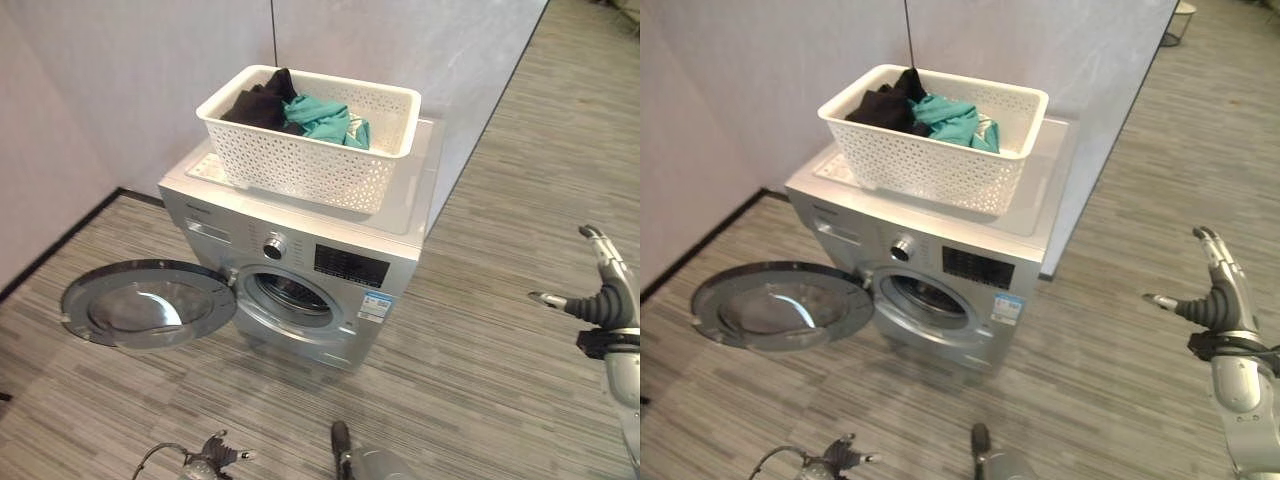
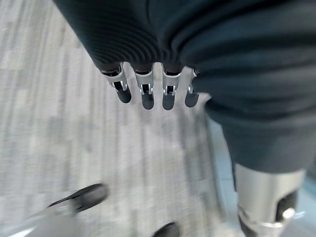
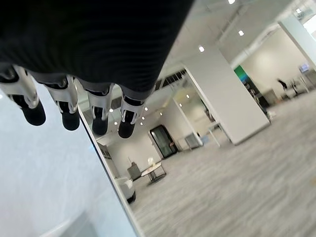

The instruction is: Grab the laundry basket,head to the washer,open it,put in the laundry and shut it.

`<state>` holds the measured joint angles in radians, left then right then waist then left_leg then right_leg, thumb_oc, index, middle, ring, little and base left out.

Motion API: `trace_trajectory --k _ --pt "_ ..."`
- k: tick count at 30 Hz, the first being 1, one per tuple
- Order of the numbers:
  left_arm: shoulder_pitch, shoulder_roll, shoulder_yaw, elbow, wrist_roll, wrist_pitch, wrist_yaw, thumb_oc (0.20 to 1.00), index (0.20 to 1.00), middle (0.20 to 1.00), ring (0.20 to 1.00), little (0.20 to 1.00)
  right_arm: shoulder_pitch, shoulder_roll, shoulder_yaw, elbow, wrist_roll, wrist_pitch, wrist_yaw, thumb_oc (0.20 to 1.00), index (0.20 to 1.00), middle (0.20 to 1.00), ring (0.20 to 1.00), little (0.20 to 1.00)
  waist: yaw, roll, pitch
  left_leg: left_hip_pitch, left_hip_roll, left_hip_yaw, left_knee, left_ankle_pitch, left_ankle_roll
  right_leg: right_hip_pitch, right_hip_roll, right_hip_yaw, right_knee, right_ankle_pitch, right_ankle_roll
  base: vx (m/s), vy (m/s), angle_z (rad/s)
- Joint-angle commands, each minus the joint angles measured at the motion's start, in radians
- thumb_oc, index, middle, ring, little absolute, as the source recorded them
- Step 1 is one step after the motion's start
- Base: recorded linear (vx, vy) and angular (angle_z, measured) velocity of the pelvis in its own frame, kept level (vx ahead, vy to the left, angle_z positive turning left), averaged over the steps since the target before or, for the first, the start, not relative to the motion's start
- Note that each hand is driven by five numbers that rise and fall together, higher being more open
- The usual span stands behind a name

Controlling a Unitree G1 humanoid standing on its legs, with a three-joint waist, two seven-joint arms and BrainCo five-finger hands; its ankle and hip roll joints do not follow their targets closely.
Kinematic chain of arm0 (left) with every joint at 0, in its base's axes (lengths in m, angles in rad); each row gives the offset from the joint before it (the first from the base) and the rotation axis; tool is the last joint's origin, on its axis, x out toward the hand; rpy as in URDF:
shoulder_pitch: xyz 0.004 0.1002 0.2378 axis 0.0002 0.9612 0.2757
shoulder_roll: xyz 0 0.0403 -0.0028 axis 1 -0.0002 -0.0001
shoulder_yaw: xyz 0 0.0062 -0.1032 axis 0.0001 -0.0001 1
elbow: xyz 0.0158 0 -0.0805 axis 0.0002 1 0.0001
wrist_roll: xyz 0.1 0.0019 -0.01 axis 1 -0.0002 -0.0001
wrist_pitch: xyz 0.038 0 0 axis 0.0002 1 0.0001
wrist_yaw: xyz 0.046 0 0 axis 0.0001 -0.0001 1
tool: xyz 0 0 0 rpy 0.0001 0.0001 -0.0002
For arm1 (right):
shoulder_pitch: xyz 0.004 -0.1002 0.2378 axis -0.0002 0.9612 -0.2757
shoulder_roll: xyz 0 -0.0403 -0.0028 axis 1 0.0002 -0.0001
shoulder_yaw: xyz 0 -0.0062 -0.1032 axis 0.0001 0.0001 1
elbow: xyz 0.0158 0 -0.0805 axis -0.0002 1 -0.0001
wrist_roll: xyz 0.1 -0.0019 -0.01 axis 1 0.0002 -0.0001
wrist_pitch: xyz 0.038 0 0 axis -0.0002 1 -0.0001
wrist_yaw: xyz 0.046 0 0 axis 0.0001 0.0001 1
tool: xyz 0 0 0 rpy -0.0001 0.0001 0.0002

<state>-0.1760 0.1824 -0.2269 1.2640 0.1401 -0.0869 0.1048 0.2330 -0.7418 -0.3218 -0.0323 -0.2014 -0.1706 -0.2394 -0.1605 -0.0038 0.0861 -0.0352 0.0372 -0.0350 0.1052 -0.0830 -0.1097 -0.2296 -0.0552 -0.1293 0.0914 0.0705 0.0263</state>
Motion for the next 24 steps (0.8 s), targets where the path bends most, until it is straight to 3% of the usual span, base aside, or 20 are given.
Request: trace_trajectory --k 1,2,6,15,24 --pt "-0.043 0.045 -0.001 -0.015 0.059 -0.019 0.024 1.000 1.000 1.000 1.000 1.000 -0.040 0.033 -0.082 -0.067 0.013 -0.015 -0.059 1.000 1.000 1.000 1.000 1.000 -0.028 -0.073 0.031 0.000 0.014 0.270 0.076 -0.089 0.064 0.068 -0.065 0.026 0.027 -0.098 0.109 -0.14 -0.031 1.19" --pt "-0.053 0.040 -0.008 -0.009 0.067 -0.017 0.025 1.000 1.000 1.000 1.000 1.000 -0.045 0.034 -0.081 -0.068 0.014 -0.017 -0.064 1.000 1.000 1.000 1.000 1.000 -0.037 -0.068 0.030 -0.012 0.013 0.308 0.085 -0.090 0.067 0.067 -0.067 0.020 0.013 -0.089 0.108 -0.09 -0.018 0.66" --pt "-0.034 0.032 -0.019 0.002 0.099 -0.016 0.031 1.000 1.000 1.000 1.000 1.000 -0.073 0.032 -0.059 -0.060 -0.002 -0.016 -0.071 1.000 1.000 1.000 1.000 1.000 -0.030 -0.055 0.019 0.008 -0.008 0.310 0.036 -0.090 0.075 0.084 -0.053 0.028 -0.024 -0.075 0.108 -0.01 0.010 0.07" --pt "0.047 0.050 0.047 0.055 0.052 -0.016 0.018 1.000 1.000 1.000 1.000 1.000 -0.168 0.033 0.048 0.033 -0.027 0.018 -0.057 1.000 1.000 1.000 1.000 1.000 0.027 -0.062 0.016 0.047 -0.059 0.239 -0.061 -0.078 0.131 0.078 -0.074 0.057 -0.003 -0.046 0.138 -0.01 0.066 -0.09" --pt "0.062 0.079 0.071 0.056 0.046 -0.015 0.023 1.000 1.000 1.000 1.000 1.000 -0.164 0.075 0.085 0.096 -0.059 0.026 -0.079 1.000 1.000 1.000 1.000 1.000 0.036 -0.056 0.030 0.060 -0.065 0.202 -0.099 -0.057 0.144 0.045 -0.071 0.113 0.073 -0.048 0.160 0.00 0.045 0.05"
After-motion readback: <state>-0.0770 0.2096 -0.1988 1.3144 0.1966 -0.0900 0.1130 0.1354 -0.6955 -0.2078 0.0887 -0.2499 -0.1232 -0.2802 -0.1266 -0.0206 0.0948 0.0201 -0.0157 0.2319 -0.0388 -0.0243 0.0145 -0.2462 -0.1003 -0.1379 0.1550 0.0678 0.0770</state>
